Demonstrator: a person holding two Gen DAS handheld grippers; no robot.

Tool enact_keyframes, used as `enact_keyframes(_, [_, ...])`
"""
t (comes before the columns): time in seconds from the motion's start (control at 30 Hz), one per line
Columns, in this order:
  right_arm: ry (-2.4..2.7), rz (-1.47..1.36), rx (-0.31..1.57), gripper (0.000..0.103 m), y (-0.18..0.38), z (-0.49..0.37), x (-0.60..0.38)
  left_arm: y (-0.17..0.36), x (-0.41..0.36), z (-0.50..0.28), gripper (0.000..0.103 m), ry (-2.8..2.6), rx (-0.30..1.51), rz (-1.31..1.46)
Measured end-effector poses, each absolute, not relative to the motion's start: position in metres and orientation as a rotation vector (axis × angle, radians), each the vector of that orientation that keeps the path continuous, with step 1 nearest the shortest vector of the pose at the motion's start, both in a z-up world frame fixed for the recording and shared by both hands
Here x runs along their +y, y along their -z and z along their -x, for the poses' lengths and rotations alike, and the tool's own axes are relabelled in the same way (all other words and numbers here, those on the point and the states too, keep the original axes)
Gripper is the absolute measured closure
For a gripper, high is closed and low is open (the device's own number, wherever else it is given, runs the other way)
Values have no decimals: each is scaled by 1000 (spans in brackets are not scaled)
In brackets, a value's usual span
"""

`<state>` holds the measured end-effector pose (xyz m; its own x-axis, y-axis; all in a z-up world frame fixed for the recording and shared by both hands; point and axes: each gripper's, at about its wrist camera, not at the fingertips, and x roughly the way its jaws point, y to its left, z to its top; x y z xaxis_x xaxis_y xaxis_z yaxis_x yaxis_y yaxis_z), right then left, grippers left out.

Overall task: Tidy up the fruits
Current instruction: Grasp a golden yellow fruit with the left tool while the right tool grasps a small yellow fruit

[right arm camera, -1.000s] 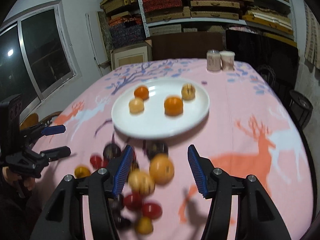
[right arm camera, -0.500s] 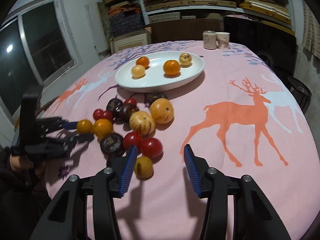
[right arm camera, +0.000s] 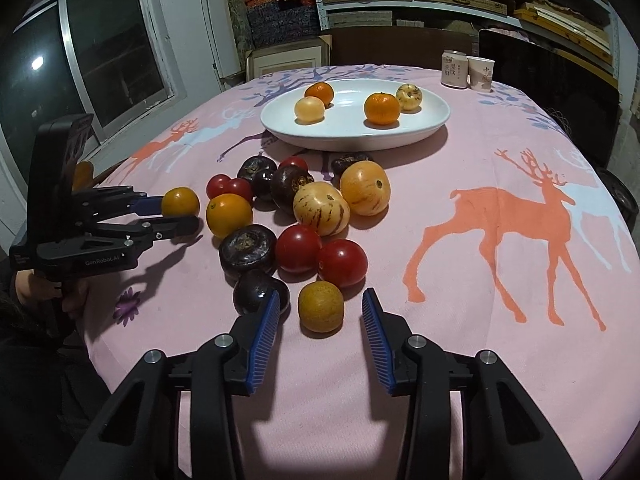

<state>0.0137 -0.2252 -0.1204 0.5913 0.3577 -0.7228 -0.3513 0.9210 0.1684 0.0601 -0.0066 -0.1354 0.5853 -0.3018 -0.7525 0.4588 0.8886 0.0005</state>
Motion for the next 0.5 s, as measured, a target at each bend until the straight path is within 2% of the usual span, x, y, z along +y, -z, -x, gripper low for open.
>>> enact_keyframes(0.43, [-421, 84, 868, 60, 119, -10, -224, 141, -6, -71, 65, 442, 887, -183])
enact_keyframes(0.5, [-430, 87, 874, 63, 122, -12, -220, 141, -6, -71, 65, 444, 887, -177])
